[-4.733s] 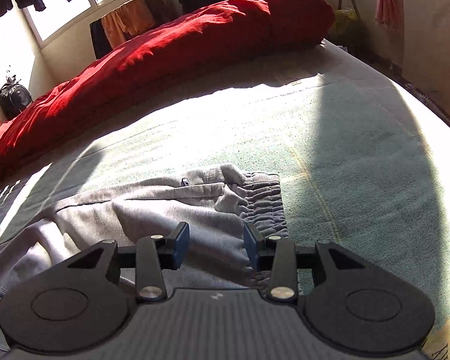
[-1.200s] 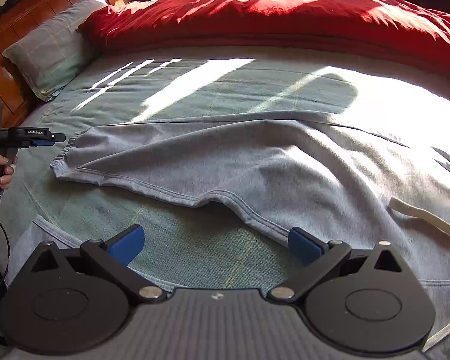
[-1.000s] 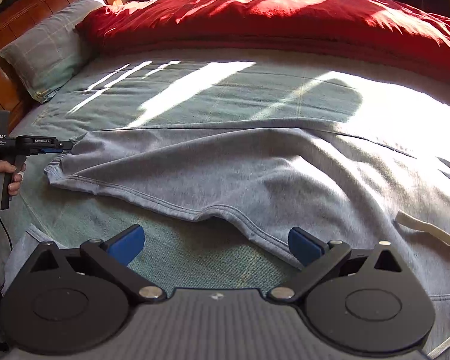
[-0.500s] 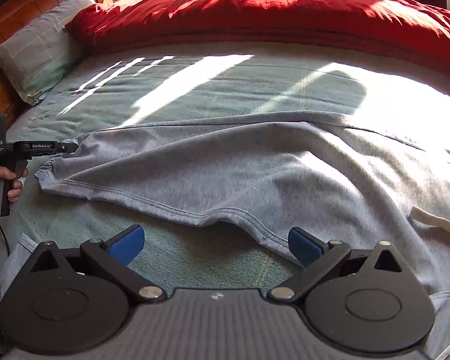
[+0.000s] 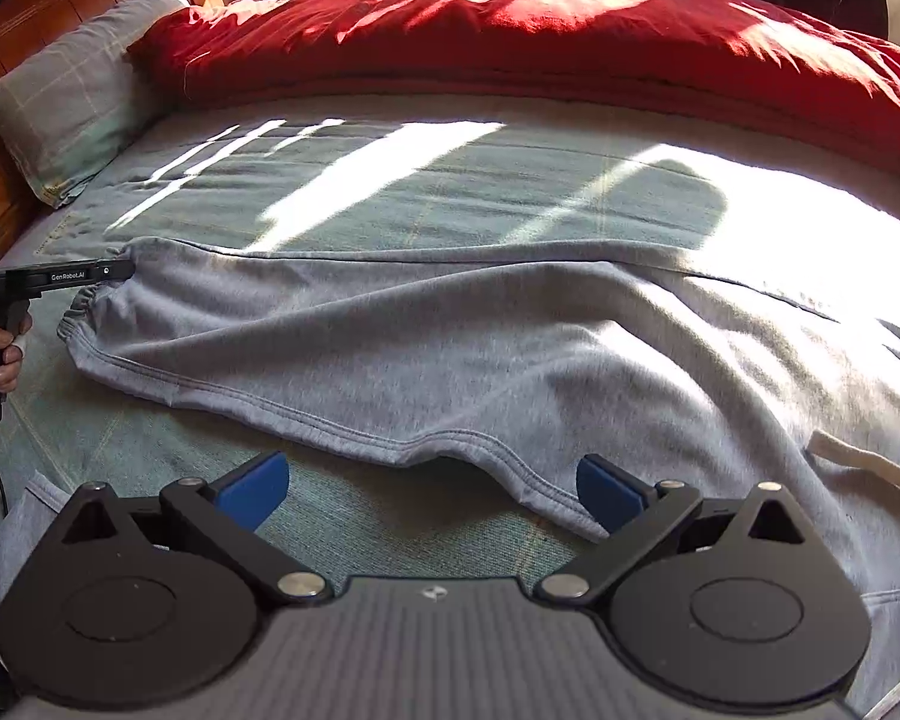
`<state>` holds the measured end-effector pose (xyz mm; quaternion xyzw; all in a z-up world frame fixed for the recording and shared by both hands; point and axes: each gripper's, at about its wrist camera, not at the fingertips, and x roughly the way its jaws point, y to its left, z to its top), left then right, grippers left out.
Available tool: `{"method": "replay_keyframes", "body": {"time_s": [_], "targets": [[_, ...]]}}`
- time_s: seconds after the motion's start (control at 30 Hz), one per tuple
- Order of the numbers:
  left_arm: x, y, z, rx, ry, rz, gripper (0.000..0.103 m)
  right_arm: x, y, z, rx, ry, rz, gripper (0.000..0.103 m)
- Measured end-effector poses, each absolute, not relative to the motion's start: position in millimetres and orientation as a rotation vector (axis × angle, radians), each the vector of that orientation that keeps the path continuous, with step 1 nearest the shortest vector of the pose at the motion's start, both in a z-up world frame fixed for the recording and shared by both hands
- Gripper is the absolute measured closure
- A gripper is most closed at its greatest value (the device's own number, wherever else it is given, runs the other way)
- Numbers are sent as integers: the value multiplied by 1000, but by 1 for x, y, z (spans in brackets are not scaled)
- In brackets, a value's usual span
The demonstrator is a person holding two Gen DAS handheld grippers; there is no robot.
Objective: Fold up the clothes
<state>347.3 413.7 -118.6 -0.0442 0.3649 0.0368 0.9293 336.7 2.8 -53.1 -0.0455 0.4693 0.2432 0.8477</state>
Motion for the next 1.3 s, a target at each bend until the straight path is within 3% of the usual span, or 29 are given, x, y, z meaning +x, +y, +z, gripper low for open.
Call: {"method": "replay_keyframes", "body": {"time_s": [0.37, 0.63, 0.8, 1.1, 1.3], "targets": [[408, 418, -94, -49, 702, 135, 76, 338, -1, -51, -130, 971, 489, 0], [454, 422, -109, -52, 784, 150, 75, 341, -8, -53, -127, 974, 456, 0], [459, 429, -130, -61, 837, 236, 64, 343, -10, -56, -130, 985, 451, 0], [424, 449, -109, -183, 827, 261, 51, 343, -6, -61, -111, 1001, 472, 0], [382, 454, -128, -499, 895, 229, 48, 335, -2, -57, -112, 993, 501, 0]]}}
